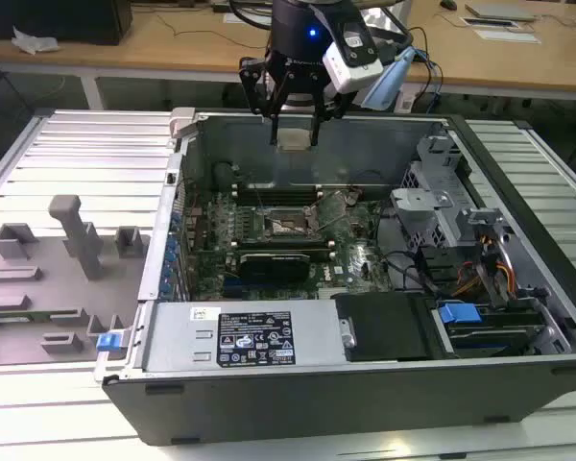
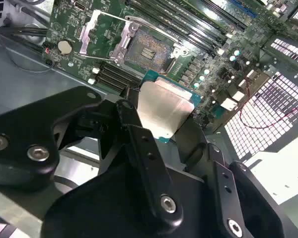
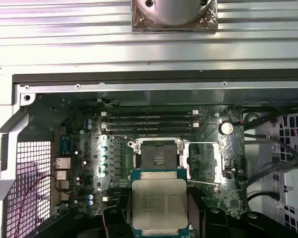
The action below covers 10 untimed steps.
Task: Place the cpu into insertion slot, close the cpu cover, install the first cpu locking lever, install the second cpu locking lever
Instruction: 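Place the cpu into insertion slot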
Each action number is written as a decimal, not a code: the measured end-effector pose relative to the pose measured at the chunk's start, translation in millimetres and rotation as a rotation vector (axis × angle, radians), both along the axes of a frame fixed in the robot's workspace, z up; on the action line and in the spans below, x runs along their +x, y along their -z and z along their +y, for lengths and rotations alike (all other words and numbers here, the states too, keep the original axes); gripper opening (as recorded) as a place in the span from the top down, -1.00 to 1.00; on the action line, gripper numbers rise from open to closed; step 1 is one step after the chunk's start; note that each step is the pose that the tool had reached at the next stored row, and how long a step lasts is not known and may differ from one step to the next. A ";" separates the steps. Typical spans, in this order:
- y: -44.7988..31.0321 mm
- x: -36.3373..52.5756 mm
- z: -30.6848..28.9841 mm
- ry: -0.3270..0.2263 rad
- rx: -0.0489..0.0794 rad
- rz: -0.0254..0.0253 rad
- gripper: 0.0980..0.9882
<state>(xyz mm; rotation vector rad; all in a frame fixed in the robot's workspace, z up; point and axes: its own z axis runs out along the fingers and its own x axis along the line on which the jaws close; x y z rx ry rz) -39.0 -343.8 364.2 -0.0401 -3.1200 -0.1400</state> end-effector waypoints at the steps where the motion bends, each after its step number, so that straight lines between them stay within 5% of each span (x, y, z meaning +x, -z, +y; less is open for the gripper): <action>1: 0.0 0.0 0.0 0.000 0.000 0.0000 0.00; 10: 0.5 0.0 0.0 0.000 0.000 0.0000 0.00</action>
